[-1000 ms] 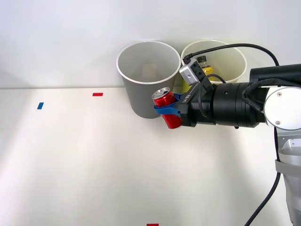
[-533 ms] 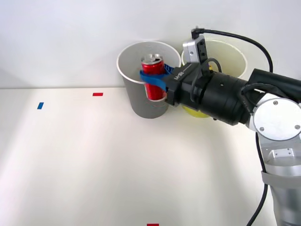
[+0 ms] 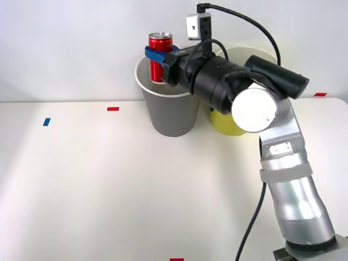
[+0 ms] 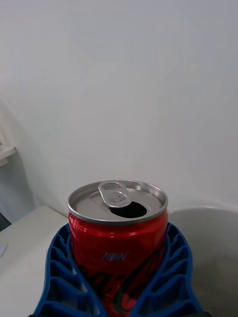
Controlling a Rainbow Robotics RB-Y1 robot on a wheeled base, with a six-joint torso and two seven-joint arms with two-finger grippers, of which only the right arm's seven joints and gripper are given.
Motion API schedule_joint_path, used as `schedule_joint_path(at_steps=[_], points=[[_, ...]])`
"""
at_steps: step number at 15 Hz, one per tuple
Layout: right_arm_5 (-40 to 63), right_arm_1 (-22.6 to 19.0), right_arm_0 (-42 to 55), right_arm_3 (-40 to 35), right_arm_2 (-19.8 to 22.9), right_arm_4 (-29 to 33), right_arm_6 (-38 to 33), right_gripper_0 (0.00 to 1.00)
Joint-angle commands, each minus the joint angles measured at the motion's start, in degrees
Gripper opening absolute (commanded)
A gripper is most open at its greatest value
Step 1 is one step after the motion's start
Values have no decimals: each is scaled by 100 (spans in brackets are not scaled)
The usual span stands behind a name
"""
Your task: Put cans in the gray bin, plastic bottles in the light green bin
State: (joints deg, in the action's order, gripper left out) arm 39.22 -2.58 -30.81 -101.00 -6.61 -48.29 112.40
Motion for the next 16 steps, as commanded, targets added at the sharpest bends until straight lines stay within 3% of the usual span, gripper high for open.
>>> schedule_joint_path(at_steps=[1, 5, 13, 14, 15, 16], points=[[-196, 188, -567, 661, 160, 593, 133, 0], [-204, 250, -909, 1171, 344, 909, 230, 0], [-213, 285, -962, 1223, 292, 1032, 159, 1], [-301, 285, -962, 1223, 283, 1102, 159, 30], [-389, 285, -962, 1223, 248, 1348, 151, 71], [-477, 293, -962, 1223, 213, 1542, 133, 95]])
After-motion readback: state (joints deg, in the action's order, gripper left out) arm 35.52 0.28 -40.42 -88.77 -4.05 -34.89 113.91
